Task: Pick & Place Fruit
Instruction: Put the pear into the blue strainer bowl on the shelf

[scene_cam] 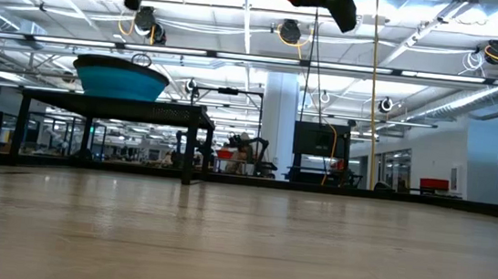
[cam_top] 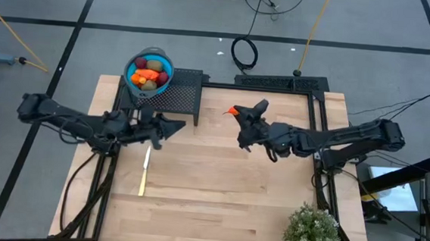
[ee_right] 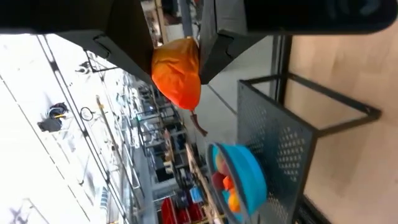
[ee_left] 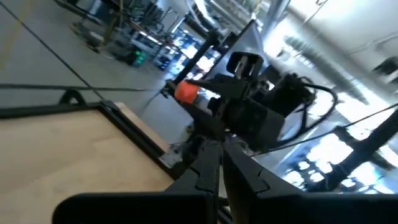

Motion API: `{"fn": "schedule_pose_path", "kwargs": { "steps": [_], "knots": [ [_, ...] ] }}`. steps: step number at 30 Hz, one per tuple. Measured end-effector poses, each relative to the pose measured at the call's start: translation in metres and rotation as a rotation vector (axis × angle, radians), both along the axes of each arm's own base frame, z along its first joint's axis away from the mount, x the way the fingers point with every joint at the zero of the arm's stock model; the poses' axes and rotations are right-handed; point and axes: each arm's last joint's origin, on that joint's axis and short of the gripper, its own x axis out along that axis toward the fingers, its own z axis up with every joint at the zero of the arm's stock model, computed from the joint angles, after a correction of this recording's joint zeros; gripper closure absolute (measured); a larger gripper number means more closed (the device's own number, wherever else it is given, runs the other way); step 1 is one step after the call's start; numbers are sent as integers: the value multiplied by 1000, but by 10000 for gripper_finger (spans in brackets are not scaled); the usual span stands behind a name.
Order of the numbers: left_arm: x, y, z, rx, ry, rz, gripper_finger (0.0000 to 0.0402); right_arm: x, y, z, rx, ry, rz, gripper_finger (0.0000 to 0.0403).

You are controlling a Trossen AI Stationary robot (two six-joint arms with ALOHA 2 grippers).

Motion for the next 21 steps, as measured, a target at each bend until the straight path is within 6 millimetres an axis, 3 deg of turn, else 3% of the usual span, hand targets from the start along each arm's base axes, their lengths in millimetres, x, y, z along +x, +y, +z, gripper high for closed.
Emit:
{"fn": "schedule_pose_path", "kwargs": {
  "steps": [7, 15, 21],
  "knots": [
    [37, -6, 19, 95, 109, 41, 383, 4, 4, -6, -8, 23, -11, 298],
    [78, -12, 21, 190, 175, 49, 380, 2, 15, -5, 15, 1, 22, 298],
    [98, -12, 19, 191, 192, 60, 325, 1, 26, -5, 14, 6, 58, 298]
  ]
}}
